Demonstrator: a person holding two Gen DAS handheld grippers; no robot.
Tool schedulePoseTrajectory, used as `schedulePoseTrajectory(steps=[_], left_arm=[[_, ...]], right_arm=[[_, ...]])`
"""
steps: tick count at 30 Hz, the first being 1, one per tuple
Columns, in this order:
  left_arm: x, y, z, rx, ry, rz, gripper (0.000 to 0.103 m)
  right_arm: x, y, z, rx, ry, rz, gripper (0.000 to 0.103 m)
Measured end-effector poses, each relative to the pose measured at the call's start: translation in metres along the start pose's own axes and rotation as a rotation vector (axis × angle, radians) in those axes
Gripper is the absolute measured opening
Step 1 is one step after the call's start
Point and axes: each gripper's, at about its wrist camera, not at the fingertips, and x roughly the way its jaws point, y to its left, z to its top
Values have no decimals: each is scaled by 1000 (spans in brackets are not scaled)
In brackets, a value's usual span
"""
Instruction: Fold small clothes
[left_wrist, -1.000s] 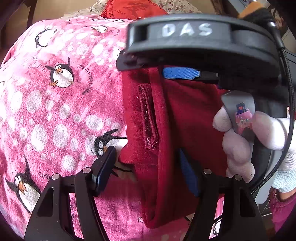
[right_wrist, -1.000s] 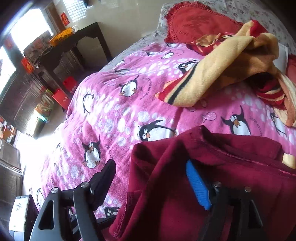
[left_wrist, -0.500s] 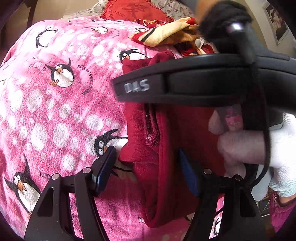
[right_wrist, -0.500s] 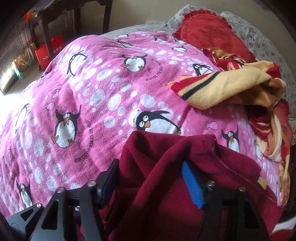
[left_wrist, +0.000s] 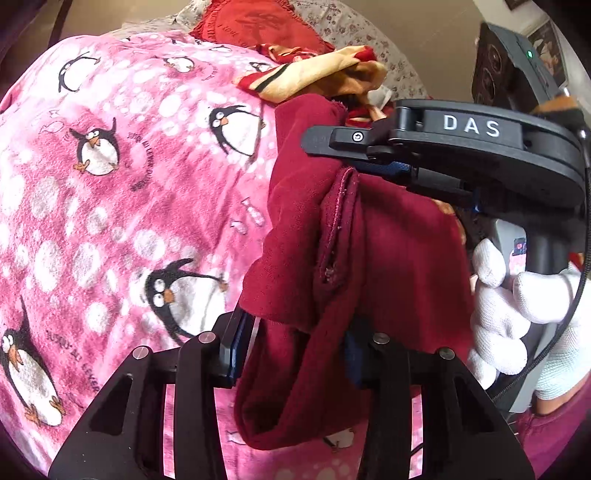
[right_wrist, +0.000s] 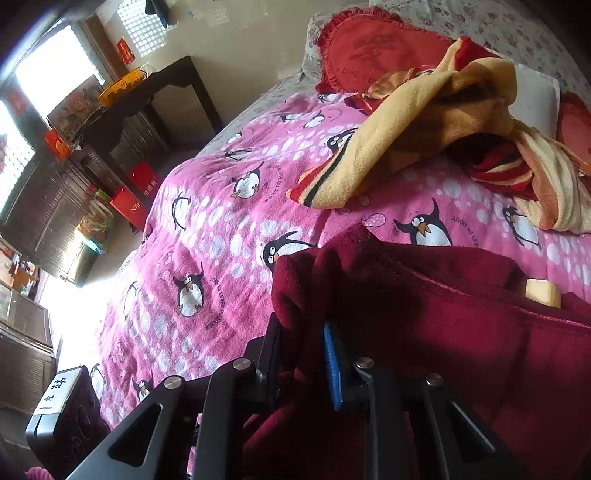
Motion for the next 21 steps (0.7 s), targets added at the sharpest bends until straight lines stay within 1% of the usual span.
schedulePoseTrajectory(steps=[2, 3, 4, 5, 6, 7, 8, 10, 13, 15, 16, 17, 18, 19, 20, 21], left_arm=[[-5, -7, 1, 6, -20, -33, 36], [-7, -12, 2, 18, -31, -38, 35], [-9, -17, 4, 33, -38, -39, 34], [-11, -22, 4, 47, -41, -44, 34], [-12, -29, 6, 56, -44, -51, 34], [-13, -35, 7, 66, -48, -54, 33], [-13, -39, 8, 76, -52, -53, 33], [-12, -45, 8, 91, -55, -43, 33], [-9, -53, 10, 106, -47, -47, 33], [-6, -61, 10, 132, -40, -31, 33], [-5, -64, 9, 147, -39, -12, 33], [-4, -67, 9, 162, -37, 13, 33], [-2, -69, 9, 175, -33, 36, 34], [1, -71, 9, 183, -30, 53, 35], [2, -72, 9, 189, -27, 62, 38], [2, -68, 10, 189, -27, 65, 47]], right_arm=[[-10, 0, 0, 13, -11, 20, 20], [-13, 0, 1, 20, -12, 21, 23], [-15, 0, 3, 33, -12, 33, 37], [-19, -2, 5, 53, -12, 48, 57], [-22, -2, 7, 67, -16, 69, 63], [-23, 0, 10, 64, -15, 81, 66], [-24, 3, 11, 51, -9, 76, 66], [-20, 11, 14, 2, 13, 16, 67], [1, 18, 17, -56, 81, -77, 67], [14, 20, 15, -86, 117, -124, 66], [20, 21, 13, -105, 124, -151, 57], [22, 23, 11, -129, 120, -168, 44], [23, 19, 9, -136, 111, -168, 38], [20, 15, 8, -124, 90, -157, 27], [14, 10, 8, -103, 66, -142, 24], [5, 3, 7, -73, 37, -123, 23]])
